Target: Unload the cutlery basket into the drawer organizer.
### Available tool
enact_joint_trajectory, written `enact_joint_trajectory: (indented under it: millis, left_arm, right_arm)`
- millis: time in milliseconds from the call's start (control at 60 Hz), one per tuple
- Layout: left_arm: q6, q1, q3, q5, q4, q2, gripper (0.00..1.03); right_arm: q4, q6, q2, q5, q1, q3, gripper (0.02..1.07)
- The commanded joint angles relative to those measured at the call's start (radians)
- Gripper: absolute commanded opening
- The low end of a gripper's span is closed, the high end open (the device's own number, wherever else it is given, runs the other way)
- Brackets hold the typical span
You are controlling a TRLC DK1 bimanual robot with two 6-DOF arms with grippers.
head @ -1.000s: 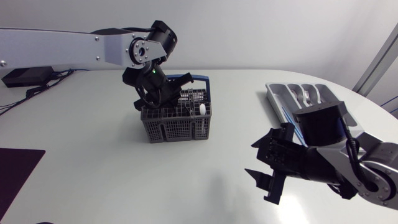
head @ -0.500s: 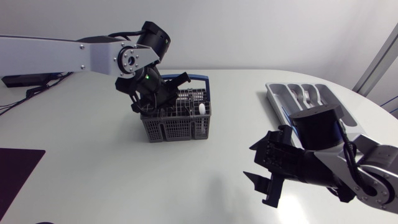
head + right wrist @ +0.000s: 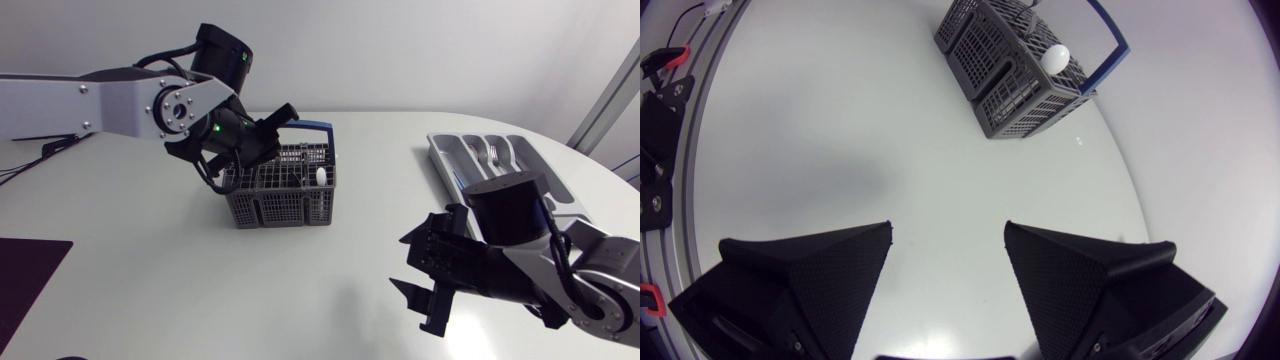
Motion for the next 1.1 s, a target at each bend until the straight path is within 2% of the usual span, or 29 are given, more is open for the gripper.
enact_joint_trajectory:
  millis: [0, 633, 1083]
  left_arm:
    - [-0.029, 0.009, -0.046, 0.003, 0.024, -0.040, 0.04]
    - [-0.055, 0.027, -0.160, 0.089, 0.147, -0.218, 0.04]
    - [-0.066, 0.021, -0.198, 0.090, 0.104, -0.391, 0.04]
  right_arm:
    - [0.009, 0.020, 0.012, 0.008, 0.005, -0.034, 0.84]
    - [0.010, 0.045, 0.000, 0.028, 0.038, -0.034, 0.84]
    - [-0.001, 0.078, -0.063, 0.034, 0.047, -0.011, 0.84]
